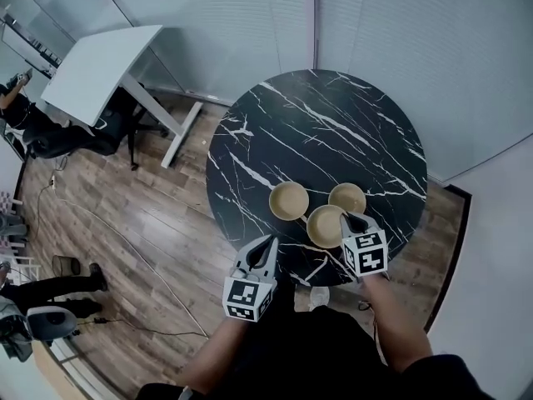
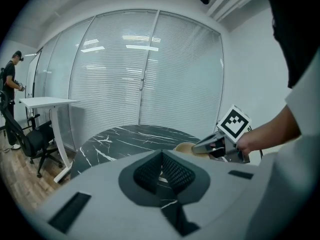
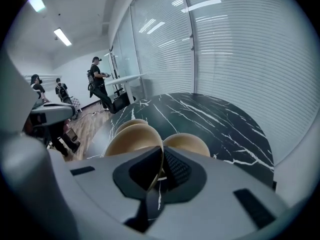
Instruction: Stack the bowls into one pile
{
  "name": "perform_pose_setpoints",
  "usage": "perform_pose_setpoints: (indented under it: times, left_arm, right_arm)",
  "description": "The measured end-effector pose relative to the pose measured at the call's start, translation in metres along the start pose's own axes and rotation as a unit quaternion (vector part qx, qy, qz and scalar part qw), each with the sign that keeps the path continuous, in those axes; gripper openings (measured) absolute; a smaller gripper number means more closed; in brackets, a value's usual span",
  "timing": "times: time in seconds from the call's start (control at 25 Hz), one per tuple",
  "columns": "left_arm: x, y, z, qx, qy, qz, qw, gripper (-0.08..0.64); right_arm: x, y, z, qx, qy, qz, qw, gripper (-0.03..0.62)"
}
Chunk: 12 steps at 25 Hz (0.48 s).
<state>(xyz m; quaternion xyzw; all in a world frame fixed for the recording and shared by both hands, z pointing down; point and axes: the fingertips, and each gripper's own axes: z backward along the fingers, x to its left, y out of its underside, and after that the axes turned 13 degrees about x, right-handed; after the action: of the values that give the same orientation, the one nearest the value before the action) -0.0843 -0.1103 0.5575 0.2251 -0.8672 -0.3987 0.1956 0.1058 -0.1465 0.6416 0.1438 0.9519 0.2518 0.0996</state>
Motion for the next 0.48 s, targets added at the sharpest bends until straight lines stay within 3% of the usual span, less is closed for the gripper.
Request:
perform_pose_setpoints:
  times: [0.48]
  left_arm:
    - [0.013,-0.014,-0.002,-0.007,0.004,-0.008,0.9999,0.011]
  right_arm:
    - [-0.05,-0.021,-0.004,0.0,0.043,-0.04,0.998,0.025]
